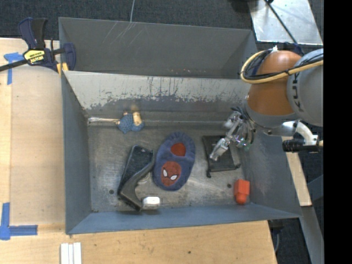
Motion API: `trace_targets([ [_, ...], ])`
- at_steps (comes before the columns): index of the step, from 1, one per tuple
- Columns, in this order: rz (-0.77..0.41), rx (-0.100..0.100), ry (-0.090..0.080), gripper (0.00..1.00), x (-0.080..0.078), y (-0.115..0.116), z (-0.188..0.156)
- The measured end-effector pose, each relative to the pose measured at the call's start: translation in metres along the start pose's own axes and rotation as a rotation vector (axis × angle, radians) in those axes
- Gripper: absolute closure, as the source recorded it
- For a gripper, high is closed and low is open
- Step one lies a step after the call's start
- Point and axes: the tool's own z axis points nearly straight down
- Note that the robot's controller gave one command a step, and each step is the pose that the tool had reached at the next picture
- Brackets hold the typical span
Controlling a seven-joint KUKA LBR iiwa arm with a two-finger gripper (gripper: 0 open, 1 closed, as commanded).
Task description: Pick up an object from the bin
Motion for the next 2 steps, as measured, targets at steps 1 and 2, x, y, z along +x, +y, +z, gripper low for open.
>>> trace_targets([
  [1, 0.24, -0.001, 0.001, 0.0, -0.0078, -0.0054, 0.0267],
  [2, 0.235, 0.0, -0.001, 0.0, -0.0084, -0.0051, 0.0249],
])
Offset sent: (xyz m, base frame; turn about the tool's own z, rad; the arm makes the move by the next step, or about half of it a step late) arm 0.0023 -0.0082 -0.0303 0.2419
